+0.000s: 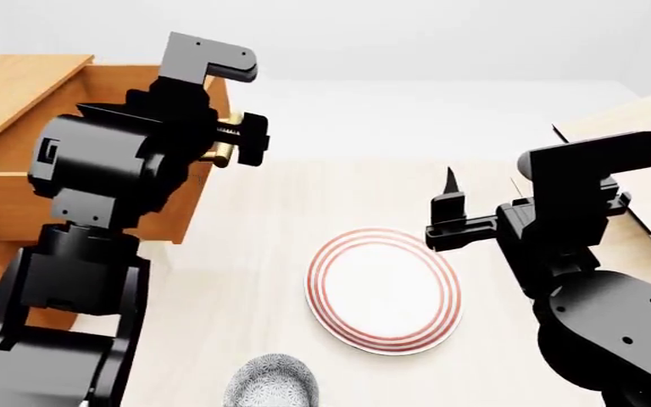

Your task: Open the top drawer of the cabinet and put the bowl in it.

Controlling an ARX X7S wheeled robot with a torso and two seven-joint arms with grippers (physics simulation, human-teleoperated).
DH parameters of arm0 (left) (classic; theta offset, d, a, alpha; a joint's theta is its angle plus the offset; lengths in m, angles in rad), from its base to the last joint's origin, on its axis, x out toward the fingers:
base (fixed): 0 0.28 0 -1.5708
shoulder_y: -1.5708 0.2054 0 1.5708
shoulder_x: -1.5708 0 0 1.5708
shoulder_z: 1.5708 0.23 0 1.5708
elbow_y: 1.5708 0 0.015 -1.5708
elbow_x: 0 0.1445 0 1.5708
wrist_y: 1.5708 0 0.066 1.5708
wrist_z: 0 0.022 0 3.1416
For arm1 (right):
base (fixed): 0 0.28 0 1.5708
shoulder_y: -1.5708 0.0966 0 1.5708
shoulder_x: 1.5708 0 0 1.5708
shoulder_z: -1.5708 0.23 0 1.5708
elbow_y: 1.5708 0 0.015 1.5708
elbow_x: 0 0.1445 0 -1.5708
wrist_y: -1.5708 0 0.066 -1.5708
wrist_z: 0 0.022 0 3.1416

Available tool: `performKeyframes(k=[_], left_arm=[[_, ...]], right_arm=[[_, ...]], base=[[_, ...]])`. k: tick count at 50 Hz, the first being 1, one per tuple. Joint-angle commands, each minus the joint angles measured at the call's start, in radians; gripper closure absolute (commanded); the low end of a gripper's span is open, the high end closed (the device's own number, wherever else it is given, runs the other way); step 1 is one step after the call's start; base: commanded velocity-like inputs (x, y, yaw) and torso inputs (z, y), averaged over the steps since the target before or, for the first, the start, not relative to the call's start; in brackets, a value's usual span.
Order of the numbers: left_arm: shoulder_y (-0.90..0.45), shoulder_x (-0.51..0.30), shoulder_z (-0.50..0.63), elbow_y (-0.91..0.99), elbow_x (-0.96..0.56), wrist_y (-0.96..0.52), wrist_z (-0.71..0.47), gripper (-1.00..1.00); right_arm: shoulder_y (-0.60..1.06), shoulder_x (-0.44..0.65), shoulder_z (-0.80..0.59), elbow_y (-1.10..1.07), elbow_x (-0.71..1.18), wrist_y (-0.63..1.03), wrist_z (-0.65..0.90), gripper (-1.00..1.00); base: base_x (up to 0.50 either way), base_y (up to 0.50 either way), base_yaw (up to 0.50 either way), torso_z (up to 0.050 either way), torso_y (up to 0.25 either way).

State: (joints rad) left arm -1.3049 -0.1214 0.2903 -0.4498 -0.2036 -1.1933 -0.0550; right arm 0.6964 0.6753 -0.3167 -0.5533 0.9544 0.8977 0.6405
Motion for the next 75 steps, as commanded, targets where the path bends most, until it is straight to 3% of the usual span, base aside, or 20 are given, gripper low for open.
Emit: performKeyframes(k=[1, 20, 41, 50, 62, 75], left_arm=[[-0.049, -0.016, -0.022, 0.062, -0.127, -0.033, 0.031, -1.00], [-0.060, -0.055, -0.032, 0.185, -0.155, -0.117, 0.020, -1.00], [0.042, -0.059, -0.080, 0.707, -0.329, -0.370, 0.003, -1.00], [0.092, -0.118, -0.076, 0.821, -0.729, -0.374, -0.271, -1.00], [0.191, -0.162, -0.085, 0.954, -1.111, -0.364, -0.523, -1.00], [0.312, -0.216, -0.039, 1.082, -1.282, -0.330, -0.638, -1.00]], right_arm=[[0.001, 0.000, -0.002, -0.003, 0.002, -0.001, 0.002, -1.00], [0.013, 0.005, 0.005, -0.021, 0.024, 0.014, 0.019, -1.00], [0.018, 0.005, 0.002, -0.031, 0.034, 0.019, 0.030, -1.00], [0.016, 0.009, 0.005, -0.034, 0.037, 0.018, 0.032, -1.00], [0.014, 0.013, 0.009, -0.040, 0.043, 0.017, 0.037, -1.00], [0.004, 0.013, 0.007, -0.034, 0.039, 0.005, 0.033, -1.00]], base=[[0.00, 0.00, 0.00, 0.000, 0.000], [0.00, 0.00, 0.00, 0.000, 0.000], [0.00, 0.00, 0.00, 0.000, 0.000], [0.00, 0.00, 0.00, 0.000, 0.000], [0.00, 0.00, 0.00, 0.000, 0.000], [0.00, 0.00, 0.00, 0.000, 0.000]])
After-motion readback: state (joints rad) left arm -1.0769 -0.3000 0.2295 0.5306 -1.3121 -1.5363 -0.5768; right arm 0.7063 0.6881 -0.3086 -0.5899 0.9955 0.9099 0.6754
